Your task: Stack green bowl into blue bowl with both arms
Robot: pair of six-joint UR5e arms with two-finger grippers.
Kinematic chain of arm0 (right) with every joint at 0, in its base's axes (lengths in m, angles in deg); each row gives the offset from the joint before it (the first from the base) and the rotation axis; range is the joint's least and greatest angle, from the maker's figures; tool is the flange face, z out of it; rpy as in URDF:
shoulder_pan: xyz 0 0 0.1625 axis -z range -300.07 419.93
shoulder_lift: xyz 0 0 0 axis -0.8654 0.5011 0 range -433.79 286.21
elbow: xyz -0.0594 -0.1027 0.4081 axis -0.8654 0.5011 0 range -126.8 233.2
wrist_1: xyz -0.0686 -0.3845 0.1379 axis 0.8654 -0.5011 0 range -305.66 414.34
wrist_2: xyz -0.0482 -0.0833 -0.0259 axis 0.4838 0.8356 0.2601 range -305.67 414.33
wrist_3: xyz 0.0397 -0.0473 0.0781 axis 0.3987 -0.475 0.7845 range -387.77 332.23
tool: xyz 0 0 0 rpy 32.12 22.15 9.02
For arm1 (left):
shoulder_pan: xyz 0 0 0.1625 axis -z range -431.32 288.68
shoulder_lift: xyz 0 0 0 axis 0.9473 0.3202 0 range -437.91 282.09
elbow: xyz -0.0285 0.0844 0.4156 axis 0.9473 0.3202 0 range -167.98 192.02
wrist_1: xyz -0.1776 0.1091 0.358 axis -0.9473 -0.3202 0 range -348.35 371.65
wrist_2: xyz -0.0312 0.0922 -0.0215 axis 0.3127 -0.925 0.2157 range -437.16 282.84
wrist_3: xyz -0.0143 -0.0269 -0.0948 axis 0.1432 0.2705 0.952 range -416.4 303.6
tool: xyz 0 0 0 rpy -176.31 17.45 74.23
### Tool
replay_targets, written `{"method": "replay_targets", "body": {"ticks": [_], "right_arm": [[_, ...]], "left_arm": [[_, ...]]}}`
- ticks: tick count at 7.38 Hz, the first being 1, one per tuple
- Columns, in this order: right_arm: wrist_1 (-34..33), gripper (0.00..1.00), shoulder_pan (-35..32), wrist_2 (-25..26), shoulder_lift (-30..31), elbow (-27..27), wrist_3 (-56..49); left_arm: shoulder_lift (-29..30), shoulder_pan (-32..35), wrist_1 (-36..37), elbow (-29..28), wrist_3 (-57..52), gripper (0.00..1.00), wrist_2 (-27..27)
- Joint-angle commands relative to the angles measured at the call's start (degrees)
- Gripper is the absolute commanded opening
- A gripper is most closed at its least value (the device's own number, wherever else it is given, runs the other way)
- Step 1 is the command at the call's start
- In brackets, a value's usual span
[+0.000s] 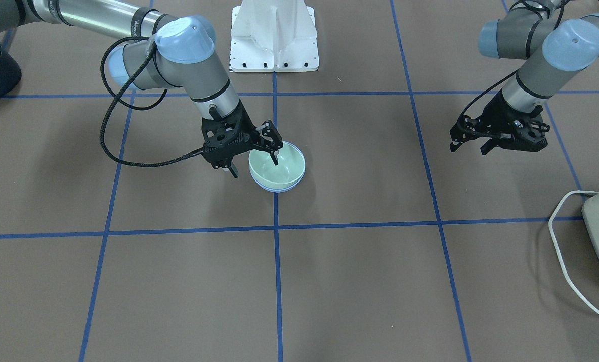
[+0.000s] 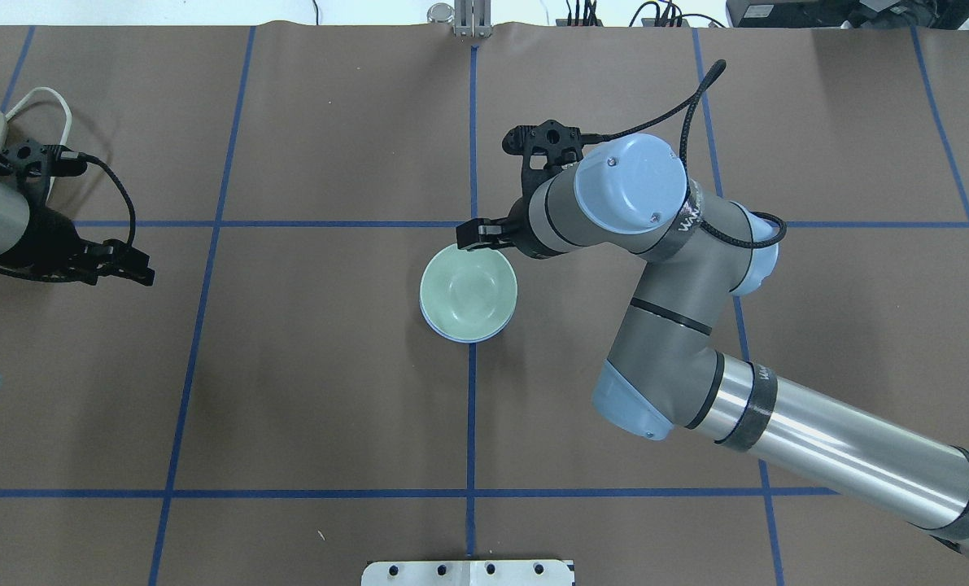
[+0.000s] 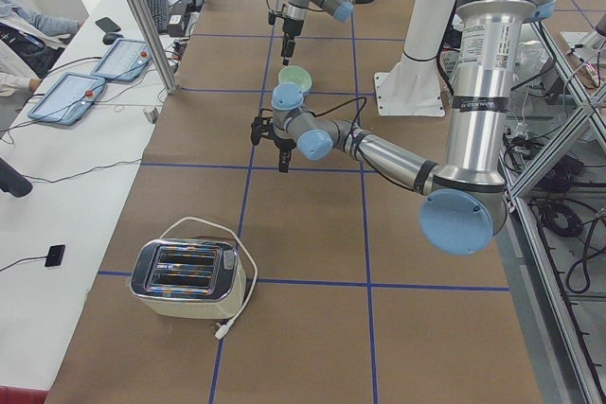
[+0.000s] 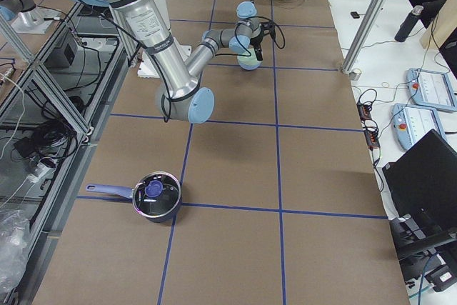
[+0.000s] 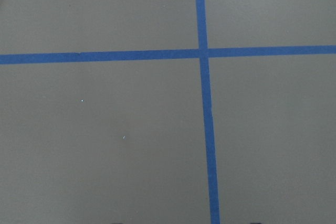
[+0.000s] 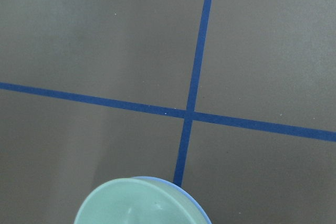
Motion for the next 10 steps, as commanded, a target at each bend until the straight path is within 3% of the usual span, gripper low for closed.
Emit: {"method": "replay_targets", "body": {"ticks": [1,5,8,10], "right_arm": [[1.15,1.0,-0.09,0.3,1.19,-0.08,0.56],[1.41,1.0,-8.07,-7.58,8.1,-2.97,-0.67],[0.71,1.0,-16.05,-21.1,11.2,-2.89,-1.46],[0.53,1.0,-19.15,-21.85,17.15,-3.15,-9.83]], "left_arm": [[0.0,-0.01,0.0,0.16,0.0,0.85,0.01],[0.0,0.08,0.0,0.34,0.35,0.85,0.1],[-0.09,0.08,0.0,0.16,-0.17,0.85,0.01],[-0.52,0.25,0.09,-0.01,-2.44,0.85,-0.08]]}}
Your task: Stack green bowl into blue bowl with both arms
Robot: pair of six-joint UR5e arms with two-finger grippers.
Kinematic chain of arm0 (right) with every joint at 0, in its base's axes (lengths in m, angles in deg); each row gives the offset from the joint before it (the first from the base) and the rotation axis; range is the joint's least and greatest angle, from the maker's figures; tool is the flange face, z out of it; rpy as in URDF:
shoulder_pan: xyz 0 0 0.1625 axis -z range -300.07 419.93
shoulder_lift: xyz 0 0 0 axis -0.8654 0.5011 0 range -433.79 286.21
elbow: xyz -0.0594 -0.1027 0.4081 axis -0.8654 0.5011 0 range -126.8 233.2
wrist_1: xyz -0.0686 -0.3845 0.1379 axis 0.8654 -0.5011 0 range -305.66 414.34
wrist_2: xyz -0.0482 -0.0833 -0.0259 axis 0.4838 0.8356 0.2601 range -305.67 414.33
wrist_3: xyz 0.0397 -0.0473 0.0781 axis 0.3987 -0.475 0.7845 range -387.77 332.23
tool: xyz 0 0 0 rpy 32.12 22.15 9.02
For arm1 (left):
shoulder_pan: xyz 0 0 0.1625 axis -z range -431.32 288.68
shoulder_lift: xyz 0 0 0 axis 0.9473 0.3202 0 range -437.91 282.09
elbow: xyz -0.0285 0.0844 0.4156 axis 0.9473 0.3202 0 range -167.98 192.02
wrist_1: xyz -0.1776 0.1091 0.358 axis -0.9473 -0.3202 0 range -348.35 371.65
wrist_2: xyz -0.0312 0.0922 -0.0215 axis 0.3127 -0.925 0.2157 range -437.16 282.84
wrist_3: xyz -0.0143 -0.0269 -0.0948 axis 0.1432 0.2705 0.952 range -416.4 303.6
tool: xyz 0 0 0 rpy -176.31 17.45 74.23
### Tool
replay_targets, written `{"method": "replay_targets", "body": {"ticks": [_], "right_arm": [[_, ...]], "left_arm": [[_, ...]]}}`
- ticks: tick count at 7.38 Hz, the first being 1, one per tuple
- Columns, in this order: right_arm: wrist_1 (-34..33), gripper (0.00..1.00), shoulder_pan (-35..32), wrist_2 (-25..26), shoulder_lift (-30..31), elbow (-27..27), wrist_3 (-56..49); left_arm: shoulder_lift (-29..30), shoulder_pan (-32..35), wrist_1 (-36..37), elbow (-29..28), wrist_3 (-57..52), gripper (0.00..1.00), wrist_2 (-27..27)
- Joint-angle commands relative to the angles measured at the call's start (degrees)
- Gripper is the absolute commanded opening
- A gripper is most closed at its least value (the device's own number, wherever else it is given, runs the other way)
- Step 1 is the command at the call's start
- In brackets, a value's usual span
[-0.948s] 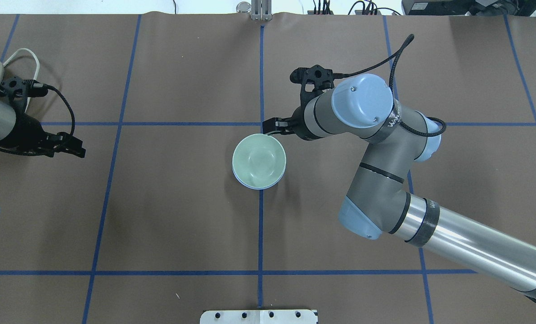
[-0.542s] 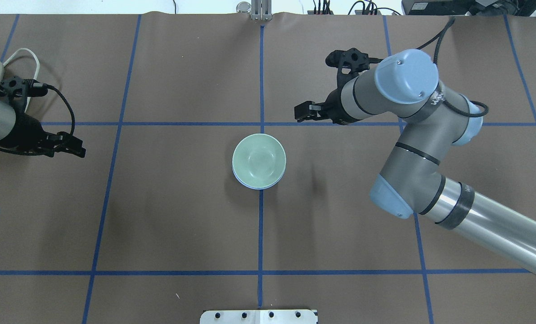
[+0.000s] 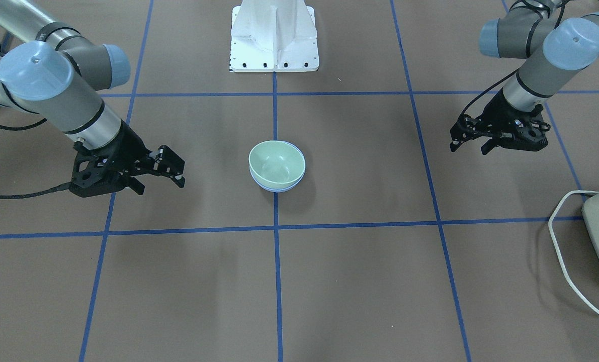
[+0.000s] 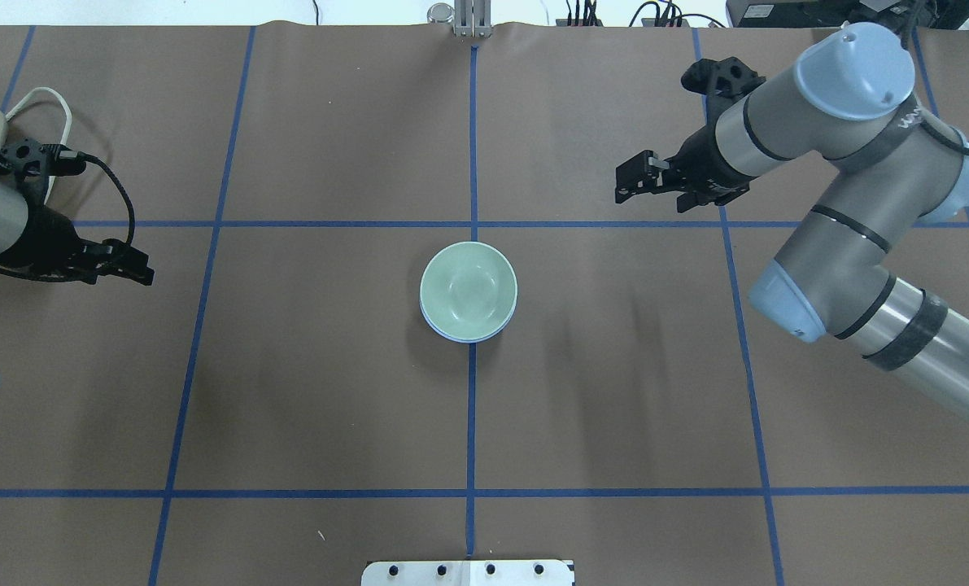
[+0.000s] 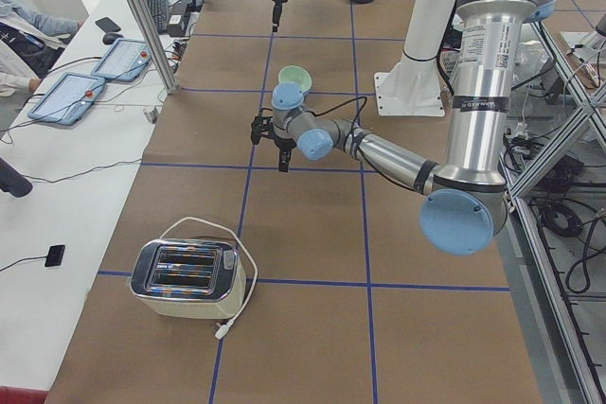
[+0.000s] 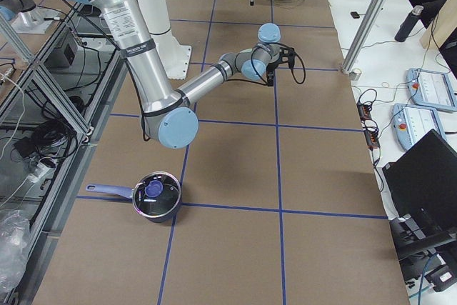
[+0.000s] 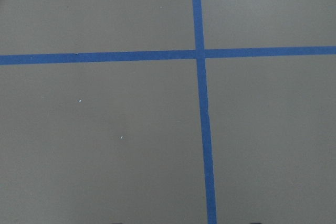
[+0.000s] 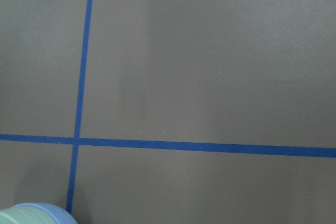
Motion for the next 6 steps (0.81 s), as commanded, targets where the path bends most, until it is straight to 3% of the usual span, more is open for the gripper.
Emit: {"method": "replay_targets", "body": {"ticks": [1,4,5,6], "right_arm": [[-0.03,1.0,-3.43,-1.17,6.38,-0.15,-10.52],[-0.38,1.0,-8.0,-1.78,8.7,2.82,-17.2],[-0.3,1.0,-10.54,-3.35,8.61,5.8,-21.33],[-0.3,1.0,-13.96,-6.5,8.35,8.44,-22.85]], "left_arm": [[-0.68,0.73,0.07,-0.16,-3.97,0.86,0.16],[-2.87,3.35,0.07,-0.08,-7.65,0.89,1.47],[-4.71,6.15,0.33,-0.25,-12.55,0.9,1.75],[-5.6,8.27,0.42,-1.12,-15.82,0.96,2.53]]}}
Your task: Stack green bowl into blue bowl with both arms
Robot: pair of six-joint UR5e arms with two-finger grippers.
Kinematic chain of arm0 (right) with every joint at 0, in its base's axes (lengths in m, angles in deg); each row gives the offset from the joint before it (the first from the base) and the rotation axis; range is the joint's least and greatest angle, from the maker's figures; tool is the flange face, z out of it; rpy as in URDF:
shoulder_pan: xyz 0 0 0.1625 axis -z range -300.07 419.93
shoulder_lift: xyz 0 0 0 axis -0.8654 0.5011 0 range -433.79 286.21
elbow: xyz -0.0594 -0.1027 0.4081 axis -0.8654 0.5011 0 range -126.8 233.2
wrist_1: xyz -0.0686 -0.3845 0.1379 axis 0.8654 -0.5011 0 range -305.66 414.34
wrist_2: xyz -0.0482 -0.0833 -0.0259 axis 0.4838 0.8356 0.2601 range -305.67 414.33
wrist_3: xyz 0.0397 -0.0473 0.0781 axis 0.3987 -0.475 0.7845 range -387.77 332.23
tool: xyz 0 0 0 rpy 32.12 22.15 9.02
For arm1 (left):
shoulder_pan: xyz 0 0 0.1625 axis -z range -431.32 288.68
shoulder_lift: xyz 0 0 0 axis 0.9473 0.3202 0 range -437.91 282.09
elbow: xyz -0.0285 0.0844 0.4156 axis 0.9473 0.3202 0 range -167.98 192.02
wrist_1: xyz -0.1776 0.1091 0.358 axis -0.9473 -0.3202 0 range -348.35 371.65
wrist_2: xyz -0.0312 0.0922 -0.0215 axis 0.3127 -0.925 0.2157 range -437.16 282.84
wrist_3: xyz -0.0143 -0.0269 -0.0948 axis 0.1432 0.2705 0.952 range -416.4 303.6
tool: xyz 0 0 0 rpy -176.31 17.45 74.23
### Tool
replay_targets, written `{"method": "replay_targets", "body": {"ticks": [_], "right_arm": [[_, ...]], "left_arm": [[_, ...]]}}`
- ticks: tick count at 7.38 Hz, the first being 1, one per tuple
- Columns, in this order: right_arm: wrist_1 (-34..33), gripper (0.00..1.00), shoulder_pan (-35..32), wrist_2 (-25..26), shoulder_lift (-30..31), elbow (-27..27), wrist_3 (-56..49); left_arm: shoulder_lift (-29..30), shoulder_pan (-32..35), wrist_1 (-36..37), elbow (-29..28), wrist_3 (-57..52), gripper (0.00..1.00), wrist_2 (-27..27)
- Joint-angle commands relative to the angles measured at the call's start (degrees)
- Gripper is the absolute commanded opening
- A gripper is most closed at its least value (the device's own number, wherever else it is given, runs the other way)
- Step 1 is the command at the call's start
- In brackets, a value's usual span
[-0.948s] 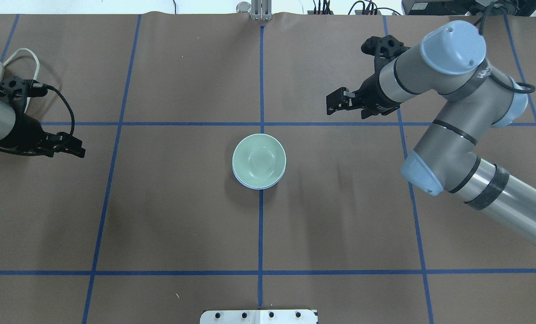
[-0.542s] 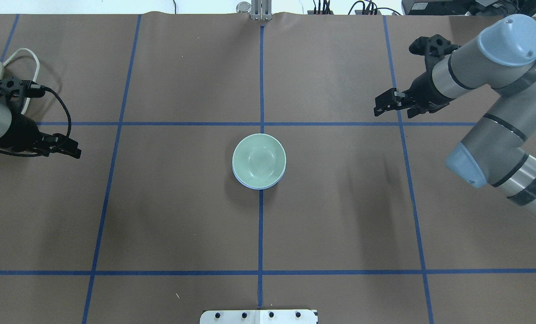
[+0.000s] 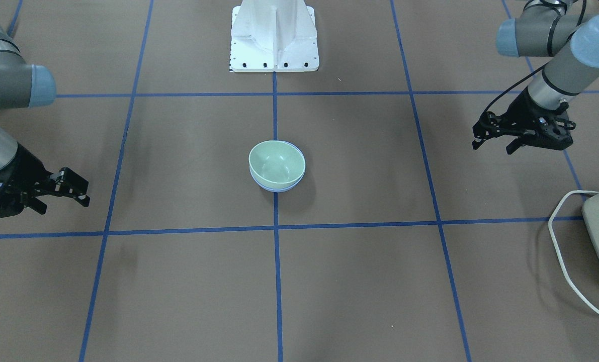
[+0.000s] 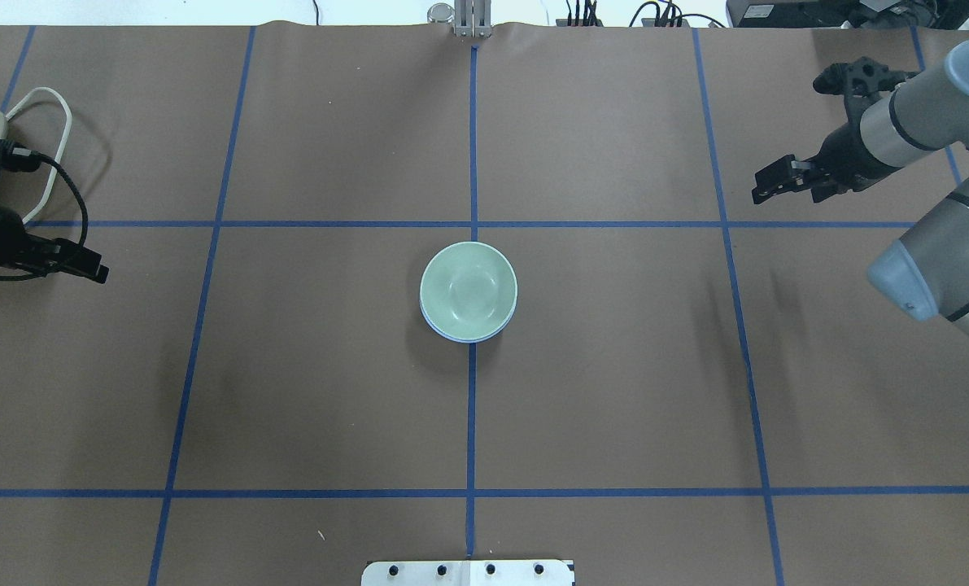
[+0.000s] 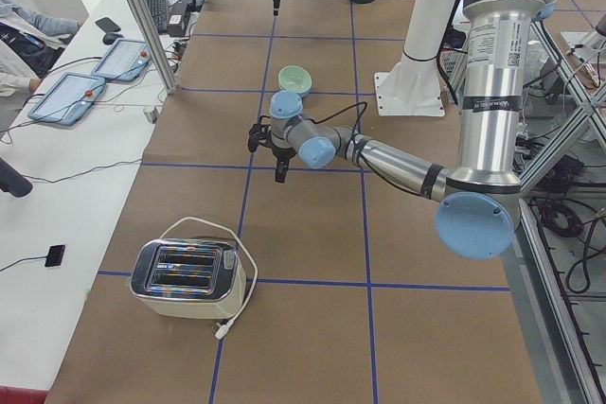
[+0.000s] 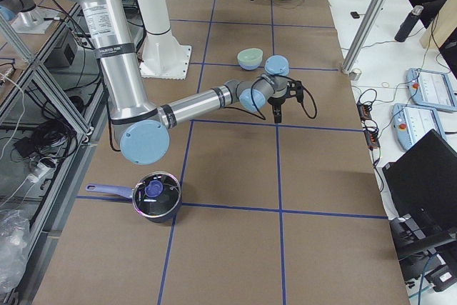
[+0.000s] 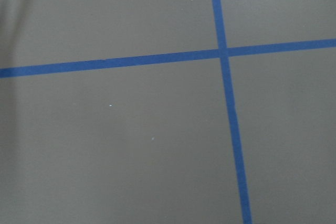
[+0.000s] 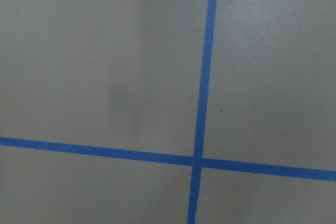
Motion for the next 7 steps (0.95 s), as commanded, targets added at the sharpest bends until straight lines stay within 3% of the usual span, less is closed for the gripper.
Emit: {"method": "replay_targets", "body": {"ticks": [1,3,5,7], "right_arm": [[0.01,1.0,-7.14,-5.81,0.03,4.47,-4.42],[-1.99,1.0,-10.85,-6.28,0.65,6.05,-7.77],[-10.14,1.0,-15.77,-6.37,0.39,5.97,-18.96],[-19.9,1.0,-20.95,-6.46,0.38,5.62,-30.22]], "left_arm": [[-1.72,4.61,0.34,-1.79,-5.78,0.96,0.86],[-3.29,9.69,0.78,-4.42,-11.99,0.97,2.95],[-3.13,16.99,0.78,-9.42,-17.03,0.98,8.14],[-3.13,19.73,6.02,-9.71,-20.7,0.98,8.06]]}}
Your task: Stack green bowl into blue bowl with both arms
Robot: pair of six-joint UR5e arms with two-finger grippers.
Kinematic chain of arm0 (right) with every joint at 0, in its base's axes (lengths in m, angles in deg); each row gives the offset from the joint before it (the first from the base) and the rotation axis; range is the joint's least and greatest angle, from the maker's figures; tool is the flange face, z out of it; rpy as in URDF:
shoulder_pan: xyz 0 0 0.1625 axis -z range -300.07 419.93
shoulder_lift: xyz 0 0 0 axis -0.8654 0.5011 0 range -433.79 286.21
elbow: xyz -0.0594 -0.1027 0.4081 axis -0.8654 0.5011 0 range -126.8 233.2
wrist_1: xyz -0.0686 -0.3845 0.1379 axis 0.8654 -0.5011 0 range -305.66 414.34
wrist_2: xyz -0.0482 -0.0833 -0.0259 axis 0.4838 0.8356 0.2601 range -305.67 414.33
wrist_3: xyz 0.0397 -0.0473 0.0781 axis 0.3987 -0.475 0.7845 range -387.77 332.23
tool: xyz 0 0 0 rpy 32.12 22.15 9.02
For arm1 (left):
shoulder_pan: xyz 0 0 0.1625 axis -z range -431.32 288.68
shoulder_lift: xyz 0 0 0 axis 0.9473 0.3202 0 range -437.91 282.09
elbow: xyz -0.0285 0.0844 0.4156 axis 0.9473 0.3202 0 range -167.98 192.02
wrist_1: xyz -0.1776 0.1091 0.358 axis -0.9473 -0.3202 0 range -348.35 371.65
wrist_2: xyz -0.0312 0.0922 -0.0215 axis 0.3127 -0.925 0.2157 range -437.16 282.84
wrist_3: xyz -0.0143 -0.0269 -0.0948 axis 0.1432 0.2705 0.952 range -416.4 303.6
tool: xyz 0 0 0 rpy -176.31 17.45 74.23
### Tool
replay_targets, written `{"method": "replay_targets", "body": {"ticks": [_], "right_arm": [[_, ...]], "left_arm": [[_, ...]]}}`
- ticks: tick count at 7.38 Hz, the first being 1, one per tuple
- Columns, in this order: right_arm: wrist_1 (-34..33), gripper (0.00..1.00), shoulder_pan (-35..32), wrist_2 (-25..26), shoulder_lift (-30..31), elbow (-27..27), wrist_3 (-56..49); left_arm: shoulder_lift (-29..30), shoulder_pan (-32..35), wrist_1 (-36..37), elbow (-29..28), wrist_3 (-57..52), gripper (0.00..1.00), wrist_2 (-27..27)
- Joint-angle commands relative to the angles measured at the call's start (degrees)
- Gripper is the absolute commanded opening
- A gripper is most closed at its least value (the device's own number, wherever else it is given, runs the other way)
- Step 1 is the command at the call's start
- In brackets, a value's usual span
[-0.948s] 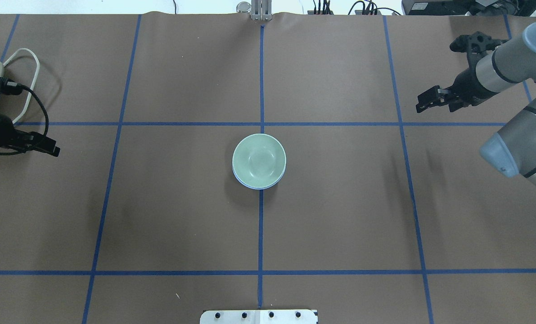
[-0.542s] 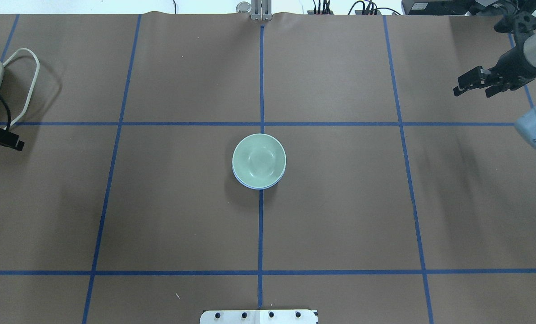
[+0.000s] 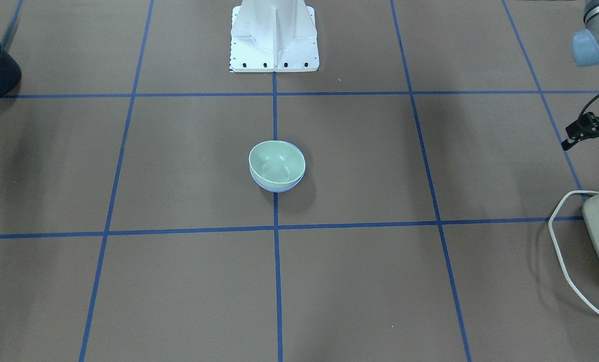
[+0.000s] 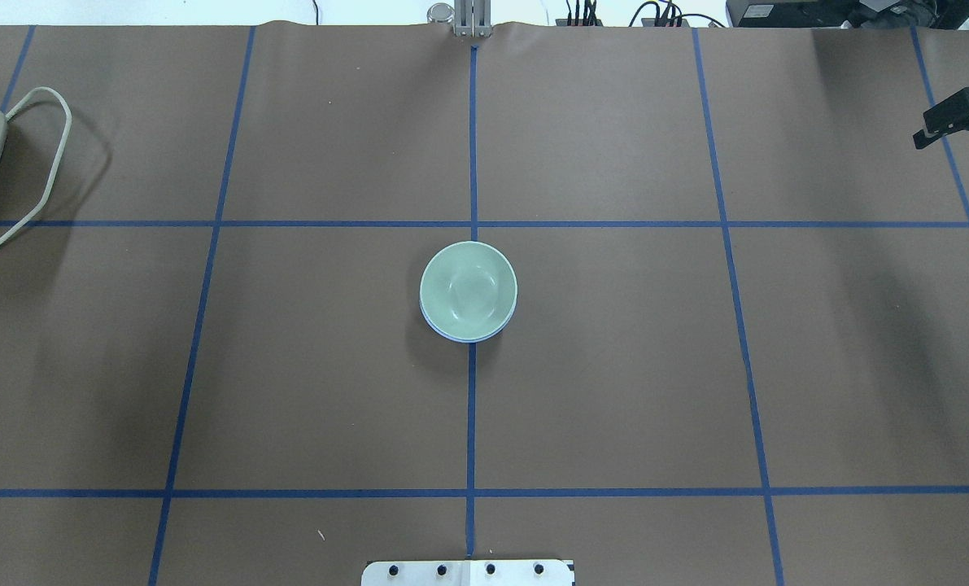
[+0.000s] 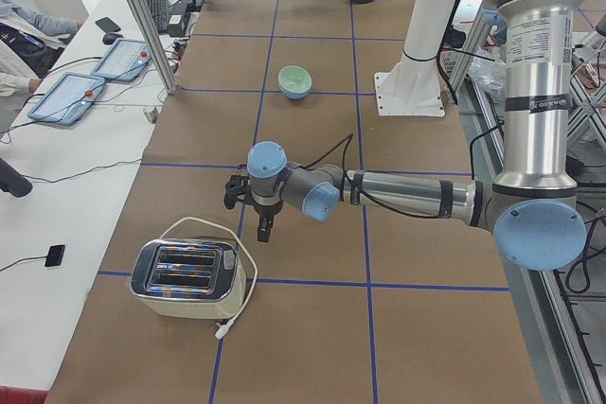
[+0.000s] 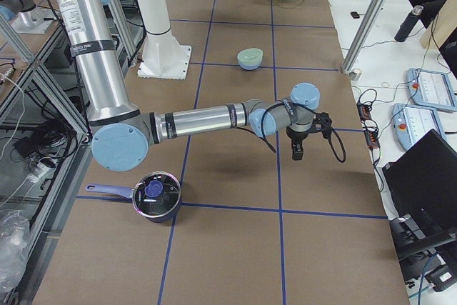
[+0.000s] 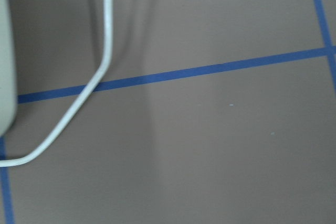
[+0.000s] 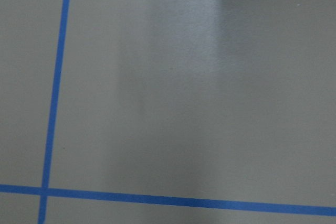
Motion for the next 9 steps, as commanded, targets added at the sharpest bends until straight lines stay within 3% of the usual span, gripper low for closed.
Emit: {"method": "replay_targets", "body": {"ticks": [1,3,9], "right_arm": [[-9.42,1.0,-4.53,0.95,0.32,-0.58,-8.55],[-13.23,1.0,-4.55,4.37,3.2,-1.97,-9.96],[-13.23,1.0,-4.72,3.95,11.22,-5.33,-13.49]], "left_arm": [[0.18,4.18,7.48,-0.12,-5.65,0.98,0.29],[0.8,5.52,12.17,0.23,-8.38,0.98,-0.41],[-0.52,5.61,17.19,1.11,-13.48,0.99,-0.24]]}}
